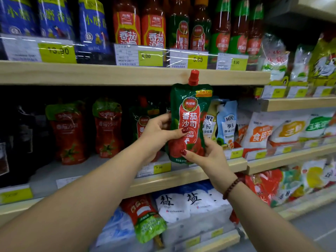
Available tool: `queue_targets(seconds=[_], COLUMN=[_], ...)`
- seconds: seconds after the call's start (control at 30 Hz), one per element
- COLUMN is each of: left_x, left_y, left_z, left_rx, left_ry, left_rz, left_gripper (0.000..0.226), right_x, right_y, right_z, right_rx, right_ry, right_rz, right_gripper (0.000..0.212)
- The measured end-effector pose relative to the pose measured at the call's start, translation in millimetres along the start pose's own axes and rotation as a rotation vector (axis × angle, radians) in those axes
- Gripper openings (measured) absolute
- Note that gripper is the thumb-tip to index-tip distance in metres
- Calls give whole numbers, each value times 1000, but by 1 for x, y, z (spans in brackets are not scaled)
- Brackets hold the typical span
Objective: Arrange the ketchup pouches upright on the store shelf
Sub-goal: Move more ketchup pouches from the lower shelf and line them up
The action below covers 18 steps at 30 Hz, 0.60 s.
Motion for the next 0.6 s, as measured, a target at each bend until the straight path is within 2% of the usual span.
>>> queue_targets(seconds=[0.2, 0.4, 0.47, 0.53, 0.6], left_x=[-8, 2, 5, 6, 6], left_y=[6, 14, 16, 17, 19], left_z=[-10, -13, -16, -22, -30], left_rx=[166, 292, 327, 366, 395], left_ry=[48, 39, 23, 29, 43], left_rz=[-2, 170, 194, 217, 232], left_gripper=[52, 59, 55, 52, 50], right_x=[12, 35, 36, 33, 29], right_y=[-1, 5, 11, 18, 23], right_z=[14, 24, 30, 40, 48], right_rx=[21, -97, -267, -550, -807], right_ry=[48, 58, 32, -44, -92], right_rz=[15, -34, -65, -75, -58], right_gripper=[41, 42, 52, 66, 65])
Point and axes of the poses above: each hand's wrist, its own x-axis towards the middle knuckle, its own y-axis out of the back of the hand, z = x × y, the point moved 5 cm from there along x, towards the middle knuckle, and after that the axes turned 13 degrees about -z, right-handed, at the moved point
